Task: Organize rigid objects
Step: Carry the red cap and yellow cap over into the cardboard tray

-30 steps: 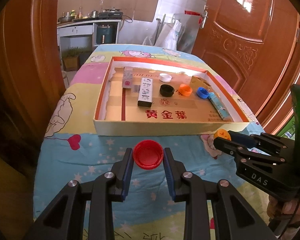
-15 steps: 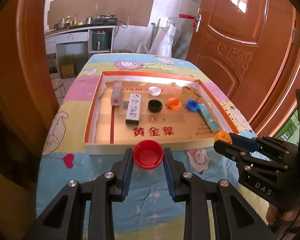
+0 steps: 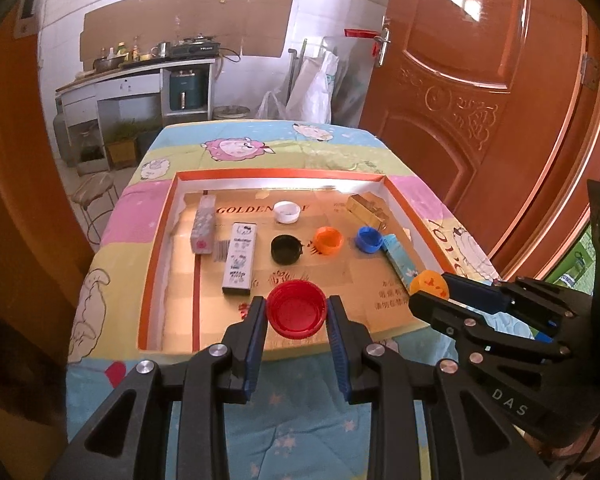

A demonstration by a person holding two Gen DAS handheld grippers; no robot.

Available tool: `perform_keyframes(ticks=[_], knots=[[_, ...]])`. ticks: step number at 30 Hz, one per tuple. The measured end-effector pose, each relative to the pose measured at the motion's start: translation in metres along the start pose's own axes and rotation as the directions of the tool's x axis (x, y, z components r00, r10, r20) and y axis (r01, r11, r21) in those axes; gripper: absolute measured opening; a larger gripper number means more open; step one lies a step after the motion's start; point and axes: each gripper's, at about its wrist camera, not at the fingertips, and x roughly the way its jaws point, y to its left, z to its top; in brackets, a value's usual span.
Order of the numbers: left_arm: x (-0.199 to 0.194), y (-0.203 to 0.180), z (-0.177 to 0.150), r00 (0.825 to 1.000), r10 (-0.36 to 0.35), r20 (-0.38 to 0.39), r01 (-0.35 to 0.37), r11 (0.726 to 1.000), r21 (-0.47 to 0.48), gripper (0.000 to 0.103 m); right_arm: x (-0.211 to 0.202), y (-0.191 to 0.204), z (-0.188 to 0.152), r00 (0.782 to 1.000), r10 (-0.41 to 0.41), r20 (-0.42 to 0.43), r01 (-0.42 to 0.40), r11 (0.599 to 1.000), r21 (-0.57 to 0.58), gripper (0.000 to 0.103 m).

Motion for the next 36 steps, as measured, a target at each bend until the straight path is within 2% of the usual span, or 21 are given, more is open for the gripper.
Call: perform_keyframes(ticks=[17, 36], knots=[[0.043, -0.003, 0.021, 0.999, -0.001, -0.051, 0.002, 1.000, 0.014, 0.031, 0.039, -0.016, 0.017, 0.999, 0.022, -0.034, -0.022, 1.000, 0.002, 0.031], [0.082, 0.000, 0.025, 0.993, 0.011, -0.114, -0.009, 1.000, 0.021, 0.031, 0.075, -0.030, 0.023, 0.997, 0.040, -0.071, -0.040, 0.999, 0.002, 0.031]])
